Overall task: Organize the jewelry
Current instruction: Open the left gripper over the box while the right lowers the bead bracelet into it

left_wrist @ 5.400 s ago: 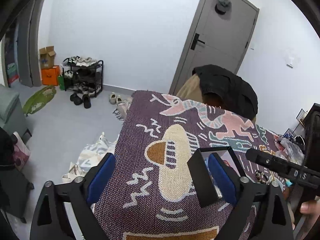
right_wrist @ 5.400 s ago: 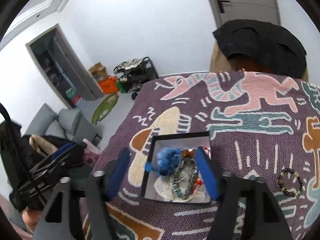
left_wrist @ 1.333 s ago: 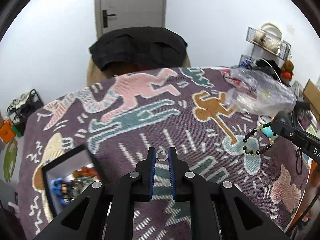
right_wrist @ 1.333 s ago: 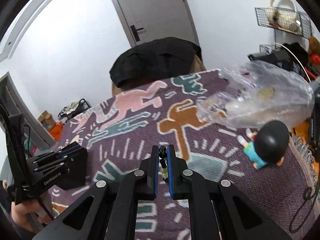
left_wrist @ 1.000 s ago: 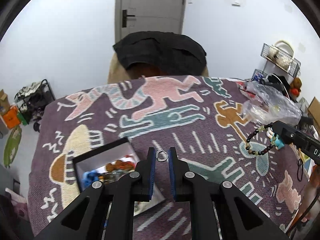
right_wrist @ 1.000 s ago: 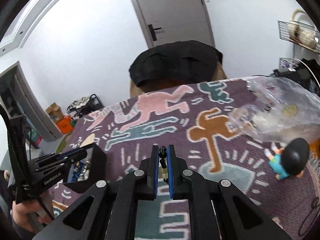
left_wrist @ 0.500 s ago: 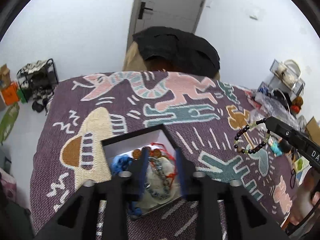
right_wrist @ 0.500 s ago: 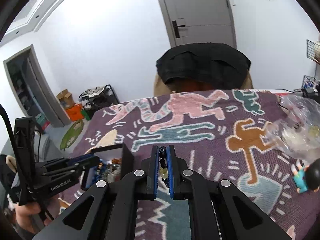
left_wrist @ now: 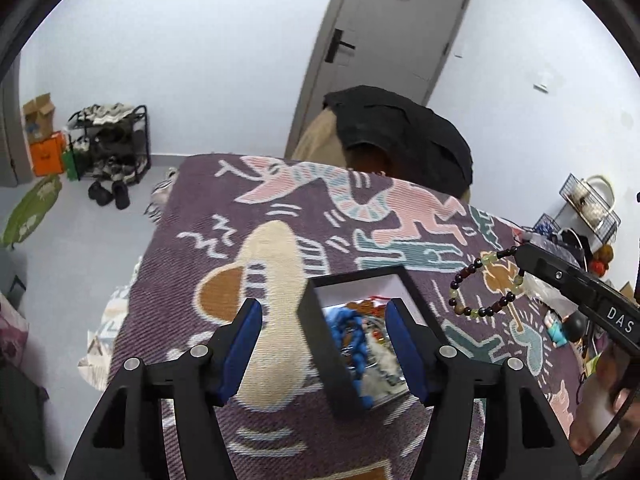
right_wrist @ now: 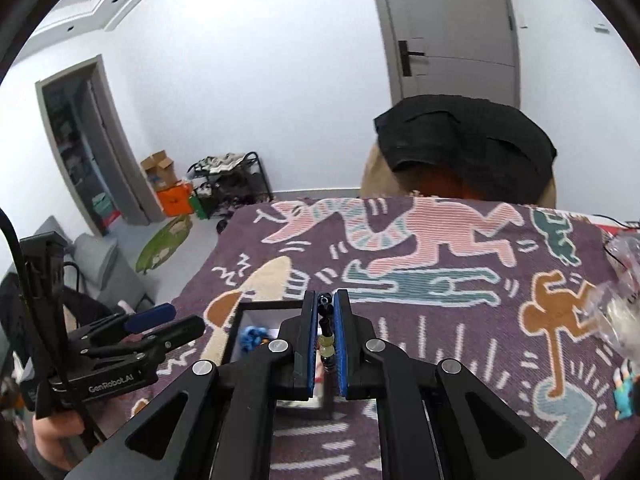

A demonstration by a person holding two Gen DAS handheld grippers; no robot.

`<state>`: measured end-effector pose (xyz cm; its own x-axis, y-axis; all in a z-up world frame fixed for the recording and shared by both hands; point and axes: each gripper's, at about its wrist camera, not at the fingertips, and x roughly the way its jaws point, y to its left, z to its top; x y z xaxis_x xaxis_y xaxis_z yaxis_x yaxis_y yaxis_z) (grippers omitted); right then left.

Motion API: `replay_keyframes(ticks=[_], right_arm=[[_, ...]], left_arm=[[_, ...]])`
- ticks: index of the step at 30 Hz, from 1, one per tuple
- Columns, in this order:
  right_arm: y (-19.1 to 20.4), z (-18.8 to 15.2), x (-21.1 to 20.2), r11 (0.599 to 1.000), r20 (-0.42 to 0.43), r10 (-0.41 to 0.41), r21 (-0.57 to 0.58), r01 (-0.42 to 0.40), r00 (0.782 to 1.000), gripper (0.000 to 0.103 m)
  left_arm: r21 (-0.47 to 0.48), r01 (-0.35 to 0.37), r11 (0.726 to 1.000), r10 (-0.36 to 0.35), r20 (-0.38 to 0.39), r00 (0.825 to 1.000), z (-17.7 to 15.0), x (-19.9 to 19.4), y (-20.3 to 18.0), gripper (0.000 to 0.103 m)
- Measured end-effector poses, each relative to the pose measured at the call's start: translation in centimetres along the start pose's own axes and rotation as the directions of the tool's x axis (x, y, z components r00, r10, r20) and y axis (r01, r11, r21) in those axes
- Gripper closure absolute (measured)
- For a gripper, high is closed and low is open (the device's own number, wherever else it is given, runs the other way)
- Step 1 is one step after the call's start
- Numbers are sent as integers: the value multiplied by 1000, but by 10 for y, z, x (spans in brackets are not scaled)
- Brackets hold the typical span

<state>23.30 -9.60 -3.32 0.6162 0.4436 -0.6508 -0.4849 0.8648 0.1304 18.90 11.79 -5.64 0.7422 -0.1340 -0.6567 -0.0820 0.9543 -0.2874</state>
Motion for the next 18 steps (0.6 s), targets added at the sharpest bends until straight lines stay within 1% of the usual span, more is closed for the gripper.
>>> replay_keyframes(ticks=[1,3,5,7,10,12,13,14,15,16,17,18], right_arm=[[5,0,4,1000,-7,3,-8,-3,1000,94],[11,0,8,1000,-16,6,-20,-6,1000,94],[19,1,13,999,-24,9,-31,-10,1000,94],[25,1,18,999,-33,12,-40,-13,999,94],[33,2,26,998,-53,12,-54,-15,999,94],[37,2,34,999,-84,11,-46,-15,996,94],[37,2,38,999,-105,10,-38,-14,994,91],[38,1,40,999,-117,11,-31,-15,993,72],[37,1,42,1000,-123,11,-20,-13,992,48],[36,-1,41,1000,-115,7,-13,-8,993,40],[35,-2,39,1000,-101,2,-10,-3,995,37],[34,-3,38,1000,-100,-1,-10,0,995,37]], left_arm=[[-11,-5,1000,5,2,1000,-1,-2,5,37],[-32,-10,999,10,7,1000,-2,-4,14,31],[-52,-20,998,21,20,1000,-4,-8,23,21],[-67,-28,997,31,32,999,-6,-12,31,19],[-92,-35,995,39,39,999,-6,-17,43,18],[-104,-37,994,42,45,998,-7,-19,49,17],[-110,-43,993,49,49,998,-7,-21,52,15],[-115,-51,992,58,56,997,-8,-23,54,12],[-120,-54,991,62,65,996,-8,-25,56,10],[-123,-53,991,63,76,995,-9,-28,58,7],[-125,-55,991,65,85,994,-10,-30,59,5],[-125,-56,991,67,90,994,-10,-32,60,4]])
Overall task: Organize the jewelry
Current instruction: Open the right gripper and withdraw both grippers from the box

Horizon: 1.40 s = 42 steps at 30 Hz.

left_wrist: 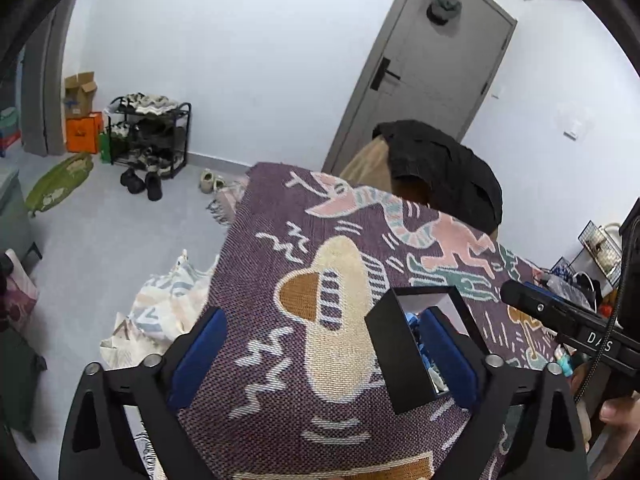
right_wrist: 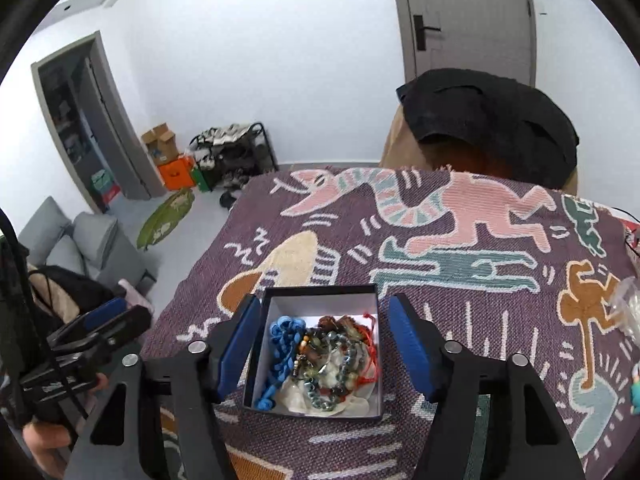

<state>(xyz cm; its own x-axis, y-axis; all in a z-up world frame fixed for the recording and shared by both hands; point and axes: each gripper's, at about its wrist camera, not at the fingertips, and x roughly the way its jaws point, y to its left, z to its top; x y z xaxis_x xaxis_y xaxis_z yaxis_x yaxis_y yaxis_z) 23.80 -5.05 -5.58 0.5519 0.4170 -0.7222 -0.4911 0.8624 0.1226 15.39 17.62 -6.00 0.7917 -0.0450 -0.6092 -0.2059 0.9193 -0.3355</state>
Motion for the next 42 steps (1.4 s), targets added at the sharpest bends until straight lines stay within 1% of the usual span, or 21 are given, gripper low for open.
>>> replay_keyframes(ticks=[8,14,16,18,28,34,39,42], right_arm=[[-12,-9,-2,999,-35,-7,32,8,999,37],[-24,-15,-10,998,-42,-5,58,8,999,36],[-29,-18,-14,998,-41,-6,69,8,999,31],[-35,-21,-21,997,-32,-9,82,12,999,24],[-69,-39,-53,988,-11,-36,153,37,999,19],[-84,-49,-72,983,1,-49,176,48,999,16],[-90,-58,-91,983,21,-64,172,60,998,3],[-94,-64,-104,982,40,-76,178,68,996,2]], left_arm=[[7,3,1000,-4,20,1000,-2,-9,-1,2],[37,6,999,-6,21,1000,-4,-13,-15,2],[48,5,999,-6,25,1000,-5,-16,-21,2],[61,6,998,-8,30,1000,-6,-19,-28,2],[146,1,989,-8,44,999,-18,-37,-67,2],[203,-3,979,-12,69,998,-26,-53,-93,2],[240,-9,971,-13,91,996,-32,-67,-112,2],[257,-14,966,-8,85,996,-36,-73,-121,2]])
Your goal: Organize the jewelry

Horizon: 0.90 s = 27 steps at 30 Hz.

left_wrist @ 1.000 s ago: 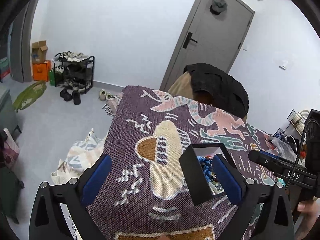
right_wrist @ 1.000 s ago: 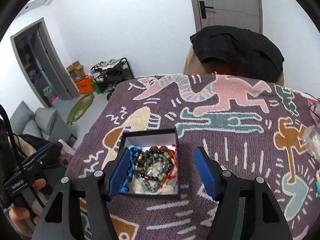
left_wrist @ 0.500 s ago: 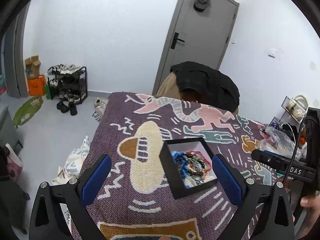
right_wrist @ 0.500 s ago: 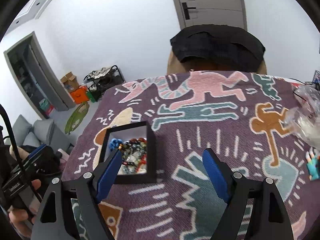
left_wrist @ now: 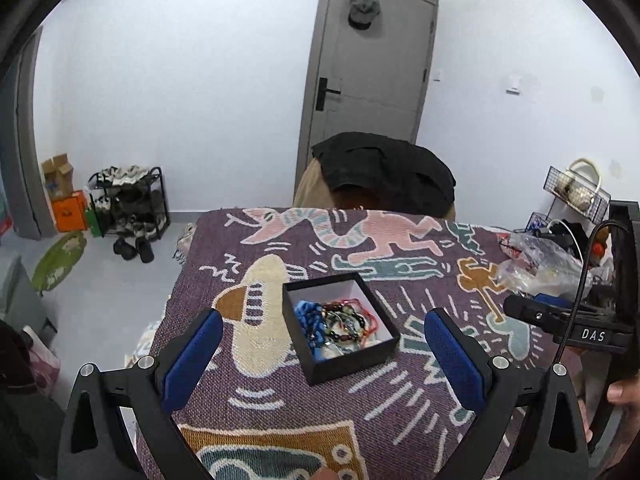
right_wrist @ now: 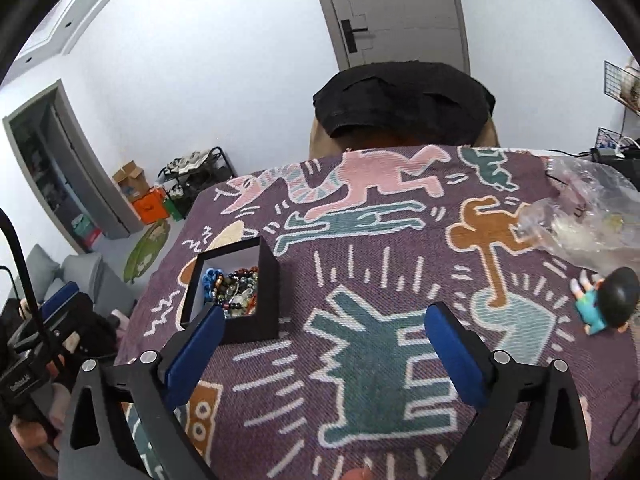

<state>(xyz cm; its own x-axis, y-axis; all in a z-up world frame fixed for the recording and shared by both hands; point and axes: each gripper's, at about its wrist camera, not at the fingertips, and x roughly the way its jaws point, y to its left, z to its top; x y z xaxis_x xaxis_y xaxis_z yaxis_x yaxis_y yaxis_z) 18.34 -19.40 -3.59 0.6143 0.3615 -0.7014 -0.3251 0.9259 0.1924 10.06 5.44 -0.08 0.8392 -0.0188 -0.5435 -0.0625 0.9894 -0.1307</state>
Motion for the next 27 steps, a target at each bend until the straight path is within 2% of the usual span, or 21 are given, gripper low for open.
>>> replay_keyframes(ticks=[11,17,27], right_arm=[[-14,-19,-47,999,57,-30,21,29,998,1],[-23,-27,-79,999,118,-28,38,23,993,1],[-17,-45,-119,998,164,-58,-2,59,985,1]], left_arm=[[4,7,1000,-7,36,999,-7,-34,-19,0],[60,-8,998,5,57,998,-8,-53,-37,0],[116,-19,993,9,84,996,-23,-85,-59,0]])
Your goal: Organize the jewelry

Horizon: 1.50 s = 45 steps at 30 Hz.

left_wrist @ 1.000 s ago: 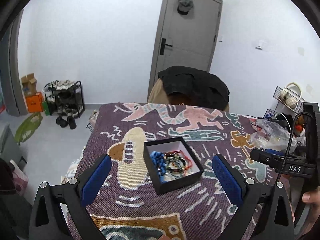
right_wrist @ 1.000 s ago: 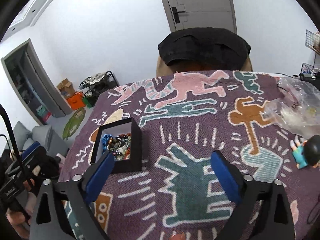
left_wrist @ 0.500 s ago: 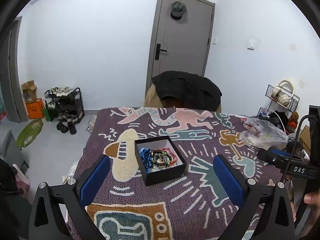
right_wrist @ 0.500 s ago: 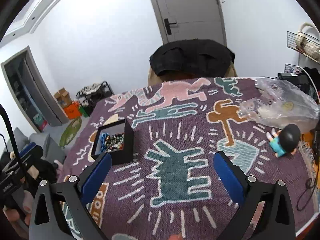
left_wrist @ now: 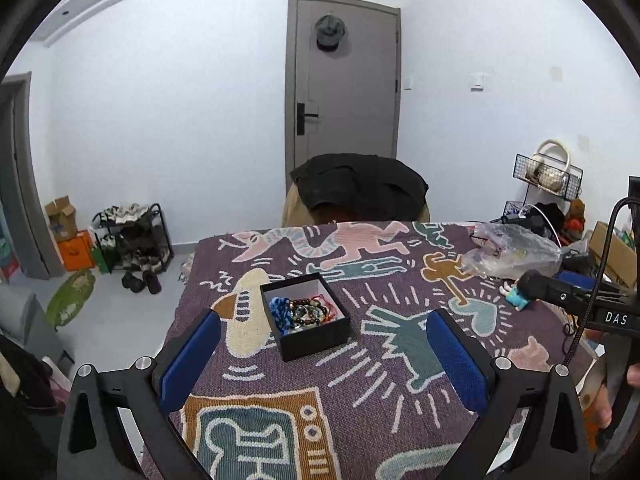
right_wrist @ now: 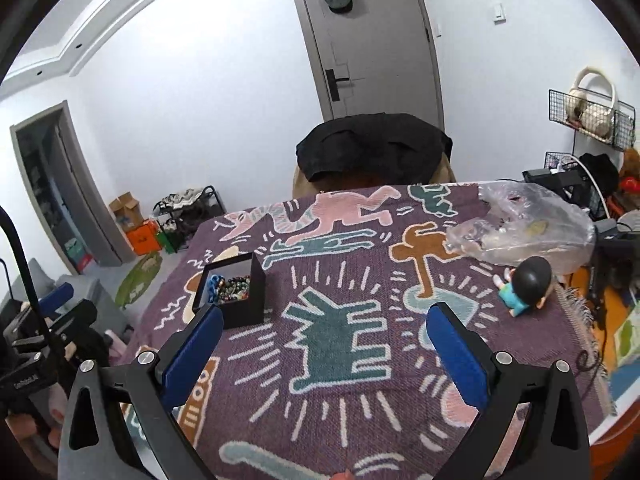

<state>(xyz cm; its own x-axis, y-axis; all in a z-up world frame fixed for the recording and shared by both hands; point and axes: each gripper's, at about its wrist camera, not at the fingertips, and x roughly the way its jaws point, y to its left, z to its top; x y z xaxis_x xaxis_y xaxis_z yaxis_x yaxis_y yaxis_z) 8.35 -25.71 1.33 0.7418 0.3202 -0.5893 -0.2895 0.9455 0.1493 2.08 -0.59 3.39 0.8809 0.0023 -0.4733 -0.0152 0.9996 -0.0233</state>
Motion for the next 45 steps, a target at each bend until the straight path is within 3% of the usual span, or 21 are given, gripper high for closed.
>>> replay_keyframes(ticks=[8,20,45], right_arm=[[7,-27,-18,999,-23,-43,-7,42,999,1],[17,-31,-21,999,-11,-34,-20,33,999,1],[19,-35,-19,999,-16,-23,-27,22,1000,1]], left_arm=[[15,9,1000,-9,21,1000,-16,-15,-5,0],[12,40,999,-40,18,999,-24,-16,0,0],[23,25,999,-25,17,1000,-25,-17,-1,0]])
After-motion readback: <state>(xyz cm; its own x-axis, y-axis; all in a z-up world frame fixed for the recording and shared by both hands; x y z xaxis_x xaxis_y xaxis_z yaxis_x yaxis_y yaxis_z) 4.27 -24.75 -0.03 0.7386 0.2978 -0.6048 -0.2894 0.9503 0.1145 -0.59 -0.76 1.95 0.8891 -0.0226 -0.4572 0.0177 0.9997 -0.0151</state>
